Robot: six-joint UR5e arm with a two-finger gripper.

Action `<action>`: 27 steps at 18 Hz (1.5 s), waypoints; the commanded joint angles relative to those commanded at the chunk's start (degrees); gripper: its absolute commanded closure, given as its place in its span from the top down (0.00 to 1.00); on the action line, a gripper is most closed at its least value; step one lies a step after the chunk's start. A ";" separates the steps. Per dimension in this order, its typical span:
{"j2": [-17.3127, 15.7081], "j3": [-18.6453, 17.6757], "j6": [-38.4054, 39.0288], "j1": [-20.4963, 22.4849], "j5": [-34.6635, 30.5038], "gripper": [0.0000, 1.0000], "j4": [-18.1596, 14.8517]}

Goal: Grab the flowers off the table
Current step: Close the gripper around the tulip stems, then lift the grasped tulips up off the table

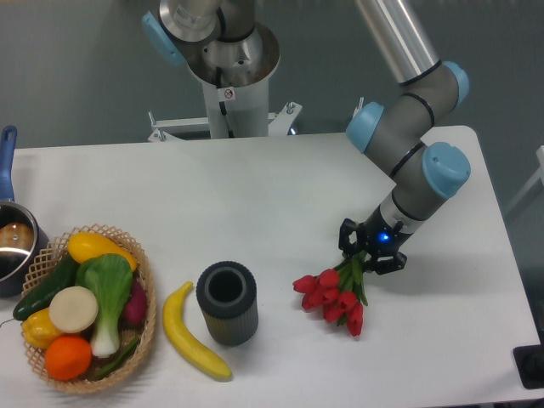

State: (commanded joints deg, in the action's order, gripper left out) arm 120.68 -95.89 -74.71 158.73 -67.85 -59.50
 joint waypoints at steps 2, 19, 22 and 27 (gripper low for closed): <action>-2.36 0.35 -0.09 0.00 0.26 0.38 0.00; -15.74 1.85 4.92 5.44 25.28 0.38 5.27; -16.17 1.85 5.01 7.11 32.33 0.38 5.27; -16.53 1.50 5.01 9.84 39.10 0.38 5.27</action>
State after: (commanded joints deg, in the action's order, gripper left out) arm 104.15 -94.39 -69.70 168.57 -28.75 -54.23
